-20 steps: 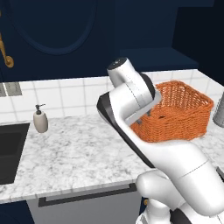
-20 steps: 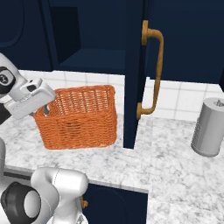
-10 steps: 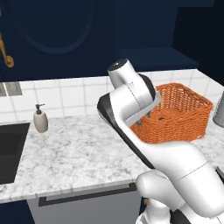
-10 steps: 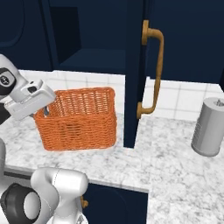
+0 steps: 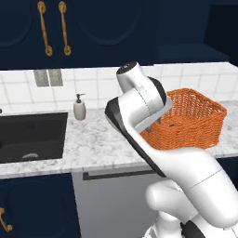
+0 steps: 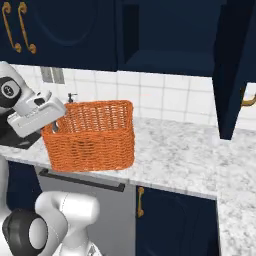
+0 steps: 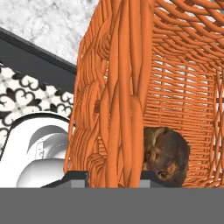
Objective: Open the cabinet, pick up the bread from the cabinet and place it in the basket. Then move the basket to the dining counter.
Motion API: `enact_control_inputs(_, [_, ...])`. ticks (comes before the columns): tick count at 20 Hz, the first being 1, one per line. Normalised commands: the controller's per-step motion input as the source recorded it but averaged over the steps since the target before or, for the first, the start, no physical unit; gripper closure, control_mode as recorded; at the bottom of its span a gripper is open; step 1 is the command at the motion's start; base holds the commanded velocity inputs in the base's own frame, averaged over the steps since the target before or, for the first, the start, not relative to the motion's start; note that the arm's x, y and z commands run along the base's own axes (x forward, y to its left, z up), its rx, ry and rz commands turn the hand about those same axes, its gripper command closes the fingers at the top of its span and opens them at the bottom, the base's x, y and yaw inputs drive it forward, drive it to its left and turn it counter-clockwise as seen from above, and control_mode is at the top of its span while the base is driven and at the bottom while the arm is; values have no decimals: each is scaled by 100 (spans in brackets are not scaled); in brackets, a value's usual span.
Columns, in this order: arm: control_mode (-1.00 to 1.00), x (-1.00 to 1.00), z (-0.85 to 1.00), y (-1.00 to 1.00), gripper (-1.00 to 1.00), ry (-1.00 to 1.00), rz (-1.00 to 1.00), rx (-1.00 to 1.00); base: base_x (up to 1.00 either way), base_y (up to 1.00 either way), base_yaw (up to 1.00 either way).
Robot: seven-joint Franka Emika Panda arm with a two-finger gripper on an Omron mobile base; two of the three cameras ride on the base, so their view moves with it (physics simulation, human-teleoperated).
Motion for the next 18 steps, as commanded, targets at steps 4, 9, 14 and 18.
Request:
enact_control_inputs(4, [100,0,0,0,100,0,0,0,-59,81,68])
enact_control_inputs(9, [100,0,0,0,100,0,0,0,-3,36,99])
enact_control_inputs(14, [100,0,0,0,100,0,0,0,-27,47,93])
enact_control_inputs(18, [100,0,0,0,100,0,0,0,-23,21,96])
